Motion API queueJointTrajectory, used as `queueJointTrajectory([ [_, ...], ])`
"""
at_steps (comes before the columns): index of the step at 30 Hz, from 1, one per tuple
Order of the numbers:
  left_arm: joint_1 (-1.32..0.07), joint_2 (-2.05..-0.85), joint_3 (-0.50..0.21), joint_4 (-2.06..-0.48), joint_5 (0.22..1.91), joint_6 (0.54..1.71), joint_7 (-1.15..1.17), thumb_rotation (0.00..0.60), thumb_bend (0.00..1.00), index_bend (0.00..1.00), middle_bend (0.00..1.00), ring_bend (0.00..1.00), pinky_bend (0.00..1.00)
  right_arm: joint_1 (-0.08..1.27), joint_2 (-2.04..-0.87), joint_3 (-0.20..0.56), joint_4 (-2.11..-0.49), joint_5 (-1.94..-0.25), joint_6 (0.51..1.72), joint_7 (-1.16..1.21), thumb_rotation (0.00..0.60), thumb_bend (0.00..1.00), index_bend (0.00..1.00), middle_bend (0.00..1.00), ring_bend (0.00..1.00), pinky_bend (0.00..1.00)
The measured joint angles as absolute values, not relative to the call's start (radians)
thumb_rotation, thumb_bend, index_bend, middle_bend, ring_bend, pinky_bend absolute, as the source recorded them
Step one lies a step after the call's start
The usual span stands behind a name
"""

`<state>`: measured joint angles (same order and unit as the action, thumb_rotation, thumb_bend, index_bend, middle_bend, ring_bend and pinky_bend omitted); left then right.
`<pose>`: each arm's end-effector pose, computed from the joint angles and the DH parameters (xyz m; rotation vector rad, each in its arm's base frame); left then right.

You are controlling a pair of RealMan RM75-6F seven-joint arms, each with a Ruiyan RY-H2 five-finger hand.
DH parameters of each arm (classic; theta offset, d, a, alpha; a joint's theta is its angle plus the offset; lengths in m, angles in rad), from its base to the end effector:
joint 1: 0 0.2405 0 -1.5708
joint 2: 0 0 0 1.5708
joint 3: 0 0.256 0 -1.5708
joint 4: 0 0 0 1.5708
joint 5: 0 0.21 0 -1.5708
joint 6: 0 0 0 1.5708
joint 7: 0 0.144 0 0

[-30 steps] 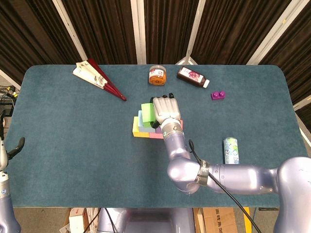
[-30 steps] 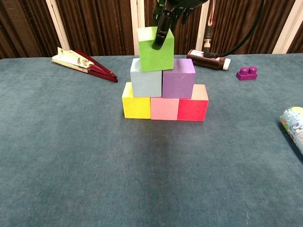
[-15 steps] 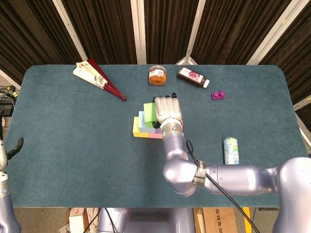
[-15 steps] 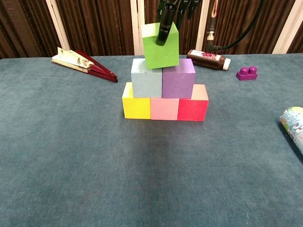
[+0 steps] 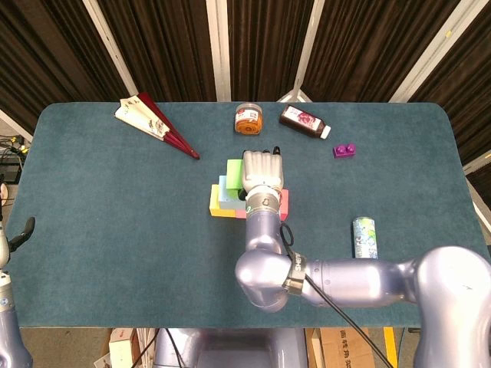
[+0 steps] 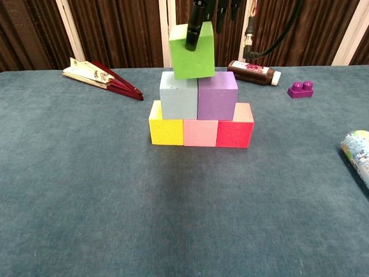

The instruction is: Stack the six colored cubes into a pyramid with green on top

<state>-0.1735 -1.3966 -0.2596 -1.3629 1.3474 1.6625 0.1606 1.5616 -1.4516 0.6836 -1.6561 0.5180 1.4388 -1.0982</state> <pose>-0.3109 0.2402 0.1556 -1.0454 -0.5997 -0.9773 0.0924 -0.3857 0.0553 1.5091 -1.2909 0.5589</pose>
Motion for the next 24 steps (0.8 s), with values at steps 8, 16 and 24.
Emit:
queueJointTrajectory([
  [8, -0.175, -1.392, -0.26, -1.366, 1.34, 1.648, 0.162, 0.6, 0.31, 0.09, 0.02, 0.0, 0.0, 1.571, -1.502, 0.718, -1.614, 0.517, 1.46, -1.118, 0.6, 0.35, 0.38, 0.37, 0.18, 0.0],
  [16, -0.175, -1.393, -0.264, -1.364, 1.337, 1.649, 0.162, 0.6, 0.31, 0.09, 0.02, 0.0, 0.0, 1.549, -1.512, 0.746, -1.614, 0.495, 1.445, -1.135, 0.6, 0.35, 0.37, 0.37, 0.18, 0.0],
  [24, -0.175, -1.396, -0.263, -1.363, 1.339, 1.651, 0.169, 0.6, 0.31, 0.09, 0.02, 0.0, 0.0, 1.514, -1.5, 0.759, -1.632, 0.479, 1.428, -1.147, 0.6, 0.35, 0.38, 0.37, 0.18, 0.0],
])
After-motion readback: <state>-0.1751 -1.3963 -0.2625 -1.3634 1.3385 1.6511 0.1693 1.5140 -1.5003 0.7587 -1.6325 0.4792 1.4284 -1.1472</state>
